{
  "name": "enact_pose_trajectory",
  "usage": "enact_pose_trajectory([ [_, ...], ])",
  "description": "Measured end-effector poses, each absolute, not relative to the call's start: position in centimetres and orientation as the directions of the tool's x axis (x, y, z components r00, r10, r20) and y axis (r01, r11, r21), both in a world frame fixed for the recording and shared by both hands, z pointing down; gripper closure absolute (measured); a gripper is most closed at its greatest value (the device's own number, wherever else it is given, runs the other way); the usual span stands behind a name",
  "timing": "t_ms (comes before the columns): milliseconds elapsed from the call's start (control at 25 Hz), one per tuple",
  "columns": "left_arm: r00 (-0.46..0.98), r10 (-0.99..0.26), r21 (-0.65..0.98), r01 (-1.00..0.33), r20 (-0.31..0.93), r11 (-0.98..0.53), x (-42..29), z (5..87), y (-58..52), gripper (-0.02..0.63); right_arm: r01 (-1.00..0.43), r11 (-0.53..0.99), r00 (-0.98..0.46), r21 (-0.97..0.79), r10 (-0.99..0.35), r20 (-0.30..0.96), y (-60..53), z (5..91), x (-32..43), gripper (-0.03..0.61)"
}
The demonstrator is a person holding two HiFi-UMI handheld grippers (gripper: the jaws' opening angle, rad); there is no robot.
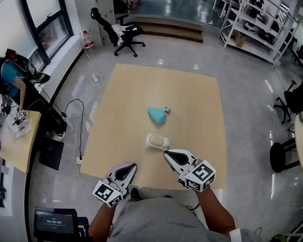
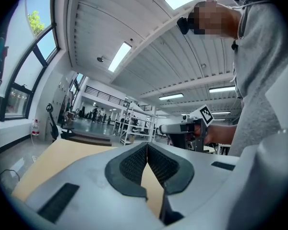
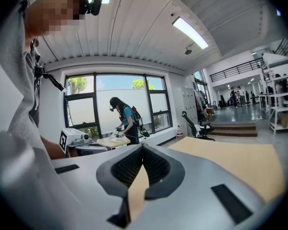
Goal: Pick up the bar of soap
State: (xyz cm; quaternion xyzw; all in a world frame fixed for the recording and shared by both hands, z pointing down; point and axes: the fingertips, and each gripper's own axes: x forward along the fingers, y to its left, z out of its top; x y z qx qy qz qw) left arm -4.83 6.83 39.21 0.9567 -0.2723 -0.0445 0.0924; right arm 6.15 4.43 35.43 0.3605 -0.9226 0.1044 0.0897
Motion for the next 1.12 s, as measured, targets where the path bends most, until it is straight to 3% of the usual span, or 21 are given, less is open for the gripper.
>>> enact_pose_trajectory([
  [600, 0.897, -0.434, 0.184, -0.414, -0.085, -0.892, -10.6, 38.8, -0.1, 0.607, -0.767, 0.636, -0.635, -0.080, -0.735, 0.237, -1.7, 34.5, 1.5, 0.571],
  [1120, 0.881, -0.473, 0.192, -0.462, -0.013, -0.866, -7.0, 42.4, -4.6, 0.607, -0.752, 0.645, -0.654, -0.139, -0.705, 0.274, -5.3, 39.7, 4.6, 0.571],
])
